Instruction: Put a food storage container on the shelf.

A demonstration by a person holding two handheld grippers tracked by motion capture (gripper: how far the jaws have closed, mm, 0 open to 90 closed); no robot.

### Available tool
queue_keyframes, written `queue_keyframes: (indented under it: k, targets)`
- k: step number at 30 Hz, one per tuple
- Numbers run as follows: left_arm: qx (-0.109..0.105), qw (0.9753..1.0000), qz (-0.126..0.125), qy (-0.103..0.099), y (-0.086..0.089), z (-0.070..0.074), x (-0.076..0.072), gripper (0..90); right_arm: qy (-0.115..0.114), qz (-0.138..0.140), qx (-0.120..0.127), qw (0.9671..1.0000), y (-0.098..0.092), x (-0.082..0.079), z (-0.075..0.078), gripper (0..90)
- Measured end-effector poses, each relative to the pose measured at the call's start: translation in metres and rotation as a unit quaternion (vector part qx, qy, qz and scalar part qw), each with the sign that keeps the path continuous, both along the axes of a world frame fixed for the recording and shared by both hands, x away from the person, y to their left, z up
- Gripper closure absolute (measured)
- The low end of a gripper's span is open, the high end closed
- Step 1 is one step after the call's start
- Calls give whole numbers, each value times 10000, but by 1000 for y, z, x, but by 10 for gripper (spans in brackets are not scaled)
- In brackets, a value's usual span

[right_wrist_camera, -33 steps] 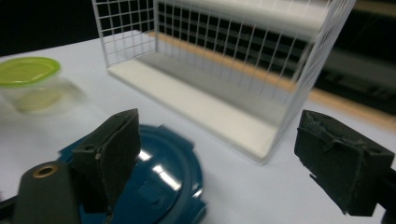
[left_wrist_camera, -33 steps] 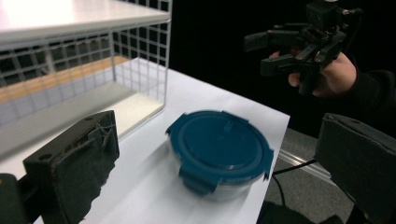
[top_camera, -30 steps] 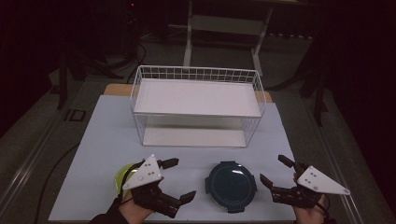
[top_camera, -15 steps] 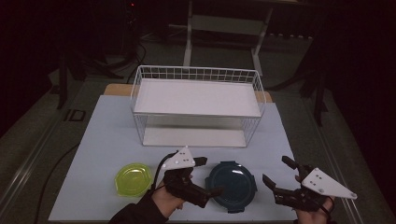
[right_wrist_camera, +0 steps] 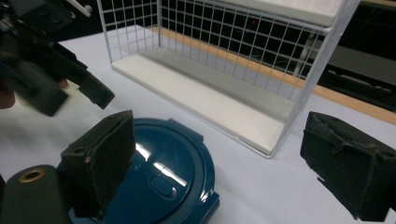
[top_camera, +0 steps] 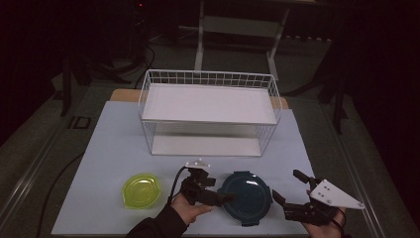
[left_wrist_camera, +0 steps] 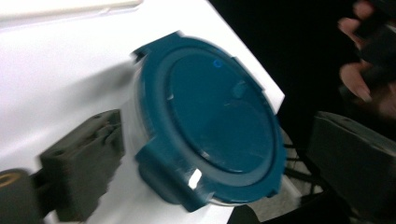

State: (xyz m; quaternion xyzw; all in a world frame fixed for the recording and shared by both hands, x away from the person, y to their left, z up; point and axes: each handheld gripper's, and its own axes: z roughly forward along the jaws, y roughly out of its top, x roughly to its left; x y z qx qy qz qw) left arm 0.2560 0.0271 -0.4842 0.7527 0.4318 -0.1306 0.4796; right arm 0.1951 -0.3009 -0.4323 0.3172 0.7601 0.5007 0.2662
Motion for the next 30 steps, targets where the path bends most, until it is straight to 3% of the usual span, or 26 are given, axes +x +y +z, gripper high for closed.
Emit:
queue_keyframes:
  k: [5, 9, 15, 18, 24, 27, 30]
  targets:
    - [22, 9985, 117, 541, 4, -13, 4, 142, 45, 51, -50, 10000, 3, 0, -2, 109]
    - [-5, 9955, 194, 926, 6, -21, 6, 222, 106, 64, -84, 9999, 3, 1, -4, 120]
    - [-143, 9912, 137, 1308, 8, -29, 8, 375, 183, 82, -121, 9997, 5, 1, -6, 127]
    - [-148, 9897, 118, 1416, 6, -34, 9, 425, 207, 93, -115, 9997, 5, 2, -6, 128]
    - [-406, 9849, -15, 1686, 7, -42, 13, 484, 334, 106, -131, 9993, 4, 3, -8, 139]
    - [-398, 9860, -16, 1617, 6, -42, 12, 489, 548, 117, -132, 9983, 2, 5, -12, 176]
    - [-367, 9872, -30, 1553, 6, -41, 11, 490, 925, 72, -58, 9957, -4, 8, -17, 212]
